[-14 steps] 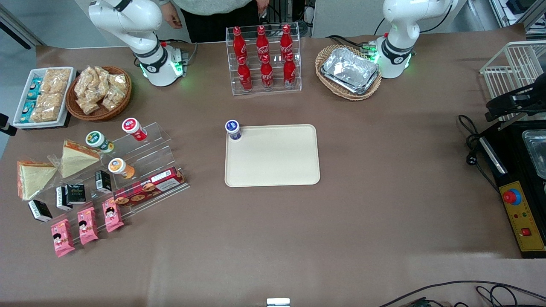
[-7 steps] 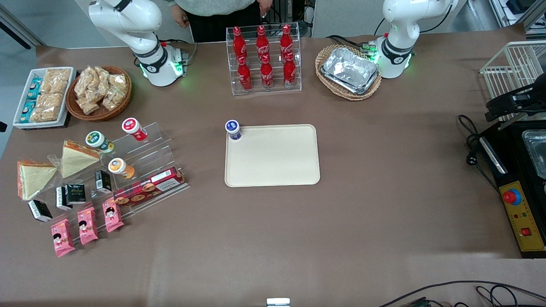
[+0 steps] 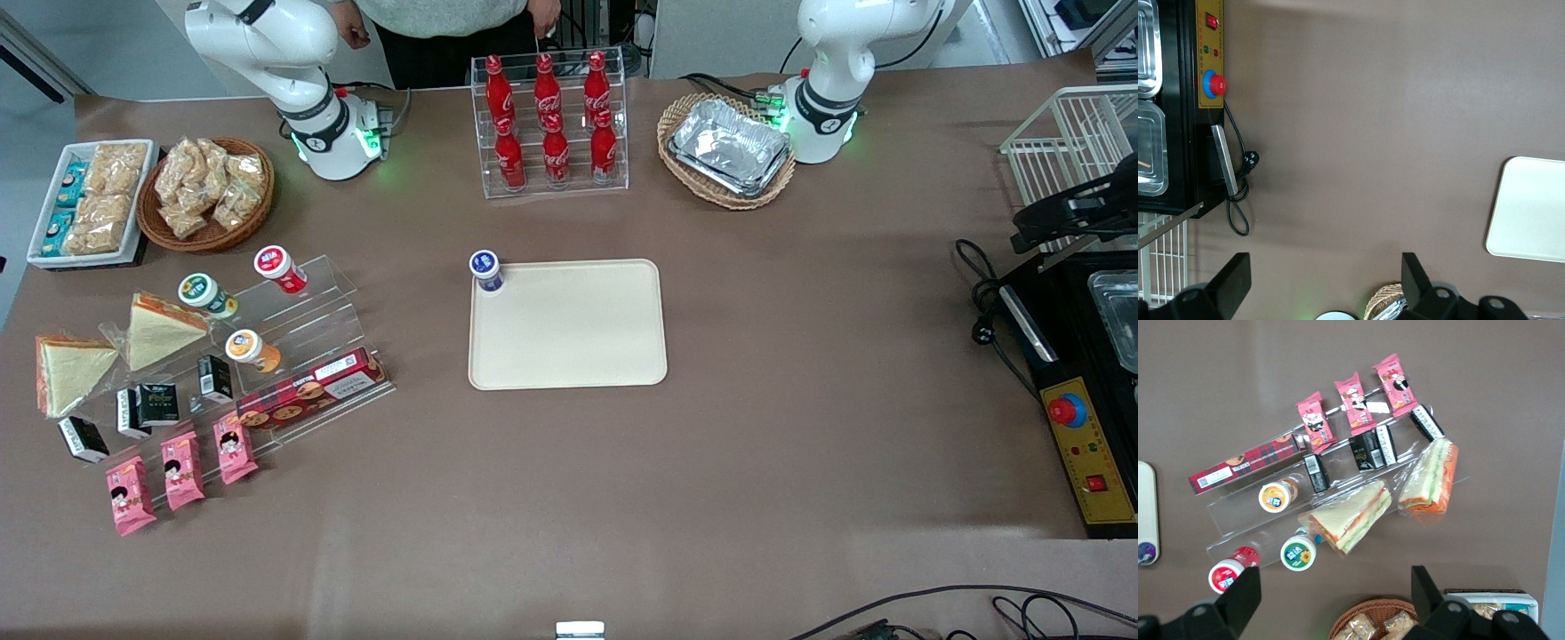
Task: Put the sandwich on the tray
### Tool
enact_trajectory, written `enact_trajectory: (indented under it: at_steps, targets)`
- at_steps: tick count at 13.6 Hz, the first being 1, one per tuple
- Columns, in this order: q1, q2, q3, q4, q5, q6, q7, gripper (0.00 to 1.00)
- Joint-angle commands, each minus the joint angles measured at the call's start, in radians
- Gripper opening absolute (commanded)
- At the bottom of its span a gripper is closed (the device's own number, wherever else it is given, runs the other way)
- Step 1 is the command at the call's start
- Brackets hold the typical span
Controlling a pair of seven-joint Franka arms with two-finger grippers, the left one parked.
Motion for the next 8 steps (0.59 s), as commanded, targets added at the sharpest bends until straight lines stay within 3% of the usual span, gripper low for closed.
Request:
enact_trajectory:
  at_steps: [1,8]
  targets:
    - [-0.053,0.02,-0.014,0.003,0.008,0.046,0.004,1.0]
    - [-0.064,0.034,-0.011,0.003,0.0,0.051,0.435,1.0]
